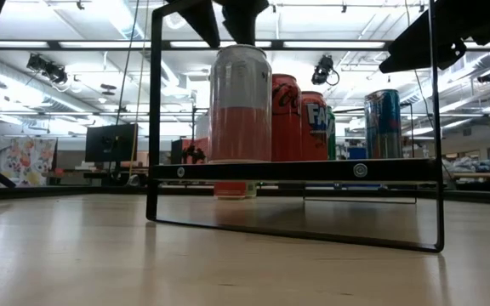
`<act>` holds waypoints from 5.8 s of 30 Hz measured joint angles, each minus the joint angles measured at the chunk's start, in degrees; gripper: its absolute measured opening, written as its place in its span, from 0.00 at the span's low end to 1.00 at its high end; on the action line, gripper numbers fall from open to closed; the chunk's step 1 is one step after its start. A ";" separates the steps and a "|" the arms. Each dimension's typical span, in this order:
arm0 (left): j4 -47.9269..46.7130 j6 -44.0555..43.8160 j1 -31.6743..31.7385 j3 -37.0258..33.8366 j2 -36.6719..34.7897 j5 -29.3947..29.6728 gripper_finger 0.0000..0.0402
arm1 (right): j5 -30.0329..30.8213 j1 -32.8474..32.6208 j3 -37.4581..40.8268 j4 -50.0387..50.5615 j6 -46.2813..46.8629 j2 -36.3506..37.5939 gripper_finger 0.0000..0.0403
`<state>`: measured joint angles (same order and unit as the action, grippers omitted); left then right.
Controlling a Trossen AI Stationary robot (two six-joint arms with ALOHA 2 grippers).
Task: Place canned beverage on shelf
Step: Put the orange soda can on the shelf
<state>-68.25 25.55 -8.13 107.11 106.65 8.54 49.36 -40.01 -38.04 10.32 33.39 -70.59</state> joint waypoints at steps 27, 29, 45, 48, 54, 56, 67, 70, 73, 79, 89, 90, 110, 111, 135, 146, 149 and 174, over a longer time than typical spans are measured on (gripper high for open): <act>15.64 3.16 31.21 -14.68 -4.36 -5.34 0.84 | 0.35 -0.72 0.00 -0.28 -0.57 -0.02 0.62; 17.25 2.17 32.79 -16.12 -4.42 -5.38 0.84 | 0.35 -0.74 0.00 -0.49 -0.55 -0.02 0.62; 25.43 -6.79 36.25 -23.05 -4.37 -10.56 0.93 | 0.50 -0.70 0.00 -0.86 -0.55 -0.02 0.62; 27.72 -6.35 35.98 -24.29 -4.37 -10.54 0.98 | 0.49 -0.70 0.00 -0.86 -0.55 -0.02 0.62; 31.60 -4.93 35.88 -26.23 -4.31 -9.67 0.98 | 0.49 -0.70 0.00 -0.84 -0.55 -0.02 0.62; 33.77 -4.86 35.88 -26.62 -4.29 -9.61 0.98 | 0.50 -0.70 0.00 -0.84 -0.55 -0.02 0.62; 34.99 -5.02 35.74 -27.00 -3.84 -9.55 0.98 | 0.49 -0.70 0.00 -0.82 -0.55 -0.02 0.62; 35.05 -5.83 35.52 -26.99 -2.72 -9.64 0.97 | 0.49 -0.70 0.00 -0.82 -0.54 -0.01 0.62; 35.46 -5.17 35.07 -26.97 -1.64 -9.42 0.97 | 0.48 -0.70 0.00 -0.88 -0.54 -0.02 0.62; 35.04 -5.01 34.86 -26.99 -1.09 -9.23 0.96 | 0.48 -0.70 0.00 -0.84 -0.55 -0.02 0.62; 33.44 -5.52 34.89 -26.46 -1.16 -9.11 0.75 | 0.48 -0.70 0.00 -0.82 -0.55 -0.02 0.62; 32.36 -5.61 34.89 -26.10 -1.16 -9.12 0.74 | 0.48 -0.70 0.00 -0.84 -0.55 -0.02 0.62; 9.75 -5.33 25.31 2.12 -1.07 -3.44 0.74 | 1.09 -0.81 0.00 -0.66 -0.70 -0.01 0.62; 9.75 -5.98 24.65 3.87 -1.07 -3.46 0.74 | 1.13 -0.79 0.00 -0.58 -0.70 -0.02 0.62; 19.26 -16.60 8.03 8.52 -0.79 -0.93 0.74 | 0.42 -8.35 -0.02 14.46 15.93 4.85 0.62; 27.72 -24.85 4.92 8.56 2.81 -1.09 0.74 | -0.51 -9.22 -0.02 23.82 25.53 5.66 0.62; 27.41 -26.22 3.27 8.48 5.52 -0.85 0.74 | -1.42 -9.49 -0.02 26.29 28.97 5.61 0.62; 18.73 -29.00 -4.83 8.52 15.12 1.86 0.75 | 0.50 -9.55 -0.02 26.44 30.37 5.31 0.62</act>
<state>-49.52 -3.45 -12.96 115.63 121.77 10.40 49.87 -49.56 -38.06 36.76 63.76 -65.28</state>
